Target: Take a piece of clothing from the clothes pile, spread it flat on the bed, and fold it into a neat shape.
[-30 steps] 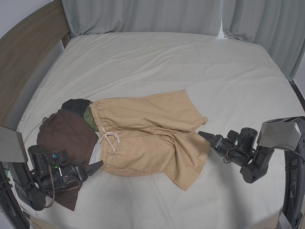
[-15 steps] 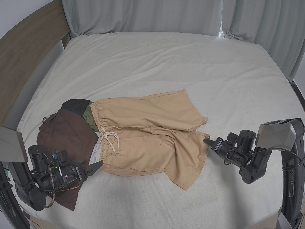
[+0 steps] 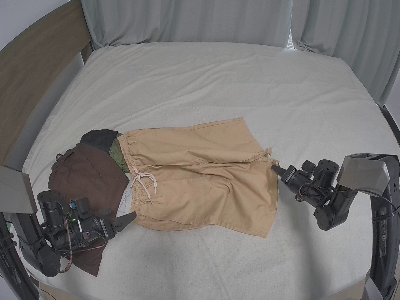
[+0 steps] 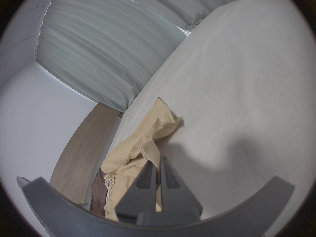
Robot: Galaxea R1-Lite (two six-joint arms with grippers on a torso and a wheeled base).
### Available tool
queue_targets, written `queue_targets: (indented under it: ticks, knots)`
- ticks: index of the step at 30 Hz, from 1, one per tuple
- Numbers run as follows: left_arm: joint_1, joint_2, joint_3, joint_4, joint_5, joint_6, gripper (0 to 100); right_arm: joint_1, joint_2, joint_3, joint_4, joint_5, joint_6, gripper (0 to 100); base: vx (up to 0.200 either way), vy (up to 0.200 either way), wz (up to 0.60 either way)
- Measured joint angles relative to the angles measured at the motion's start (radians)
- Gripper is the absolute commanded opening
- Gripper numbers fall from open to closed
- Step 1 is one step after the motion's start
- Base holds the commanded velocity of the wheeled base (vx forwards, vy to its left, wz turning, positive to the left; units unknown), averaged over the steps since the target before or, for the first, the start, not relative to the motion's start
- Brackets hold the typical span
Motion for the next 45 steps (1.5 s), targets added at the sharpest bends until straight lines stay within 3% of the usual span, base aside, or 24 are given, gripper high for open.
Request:
queue_targets:
  ticks: [12,13,19,25,33,45]
  knots:
    - [0.001,0.003,0.006,0.000,0.000,0.000,100,0.010,0.011,-0.018,-0.002,0.000,-0.034,0,0.000,0.000,0.00]
    - [0.000,0.003,0.008,0.000,0.000,0.000,100,0.010,0.013,-0.018,-0.002,0.000,-0.043,100,0.000,0.000,0.00]
    - [0.001,0.007,0.011,0.000,0.000,0.000,100,0.010,0.015,-0.019,-0.001,-0.078,-0.082,100,0.000,0.000,0.00]
    - [0.003,0.016,0.012,0.000,0.000,0.000,100,0.010,-0.029,-0.001,-0.002,-0.089,-0.145,100,0.000,0.000,0.00]
    - [0.002,0.031,0.011,0.000,0.000,-0.002,100,0.039,-0.170,0.127,-0.001,-0.064,-0.177,100,0.000,0.000,0.00]
    - [0.000,0.092,0.014,0.000,0.000,-0.010,100,0.190,-0.350,0.346,0.001,0.021,-0.313,100,0.000,0.000,0.00]
